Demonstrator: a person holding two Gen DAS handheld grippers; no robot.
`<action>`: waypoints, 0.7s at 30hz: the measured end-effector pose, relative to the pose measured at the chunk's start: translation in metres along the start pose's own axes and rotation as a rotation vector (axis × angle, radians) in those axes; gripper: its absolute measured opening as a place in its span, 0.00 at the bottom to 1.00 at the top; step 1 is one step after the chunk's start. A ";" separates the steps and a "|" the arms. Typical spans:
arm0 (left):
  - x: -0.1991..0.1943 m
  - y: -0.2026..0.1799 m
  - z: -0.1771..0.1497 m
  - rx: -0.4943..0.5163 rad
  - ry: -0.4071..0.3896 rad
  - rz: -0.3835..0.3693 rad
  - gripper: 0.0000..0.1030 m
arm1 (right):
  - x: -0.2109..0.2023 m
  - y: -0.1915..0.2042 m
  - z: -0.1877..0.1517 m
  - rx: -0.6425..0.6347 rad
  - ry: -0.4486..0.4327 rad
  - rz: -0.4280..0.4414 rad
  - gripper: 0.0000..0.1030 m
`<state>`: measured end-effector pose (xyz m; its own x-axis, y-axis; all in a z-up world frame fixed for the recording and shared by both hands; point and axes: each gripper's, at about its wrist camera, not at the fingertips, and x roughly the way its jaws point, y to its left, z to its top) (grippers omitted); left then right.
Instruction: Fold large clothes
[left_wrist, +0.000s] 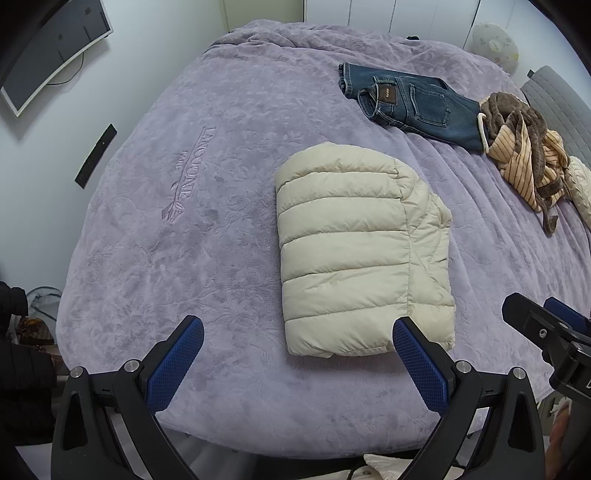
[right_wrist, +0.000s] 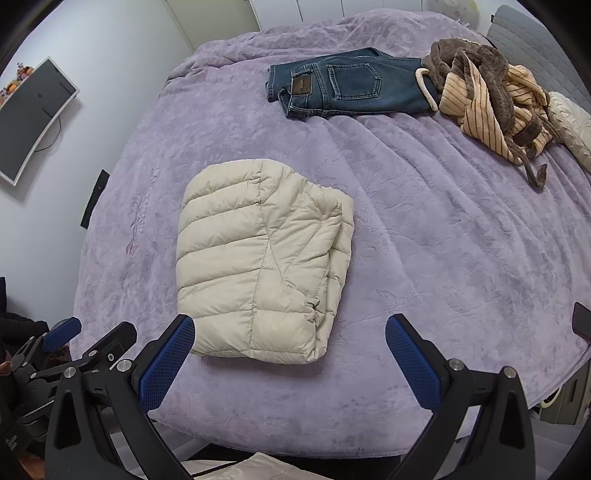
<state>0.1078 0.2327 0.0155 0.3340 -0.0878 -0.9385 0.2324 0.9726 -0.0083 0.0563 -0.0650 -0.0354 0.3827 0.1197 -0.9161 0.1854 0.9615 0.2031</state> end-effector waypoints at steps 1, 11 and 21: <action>0.001 0.000 0.000 -0.001 0.001 0.000 0.99 | 0.000 0.000 0.001 0.001 0.001 0.001 1.00; 0.002 0.000 0.000 -0.002 0.005 0.002 0.99 | 0.001 -0.001 0.001 0.002 0.003 0.002 1.00; 0.003 0.000 0.001 -0.003 0.006 0.003 0.99 | 0.003 -0.002 0.001 0.002 0.006 0.004 1.00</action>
<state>0.1094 0.2319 0.0130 0.3296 -0.0833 -0.9405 0.2287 0.9735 -0.0060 0.0579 -0.0667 -0.0376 0.3779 0.1255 -0.9173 0.1859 0.9603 0.2080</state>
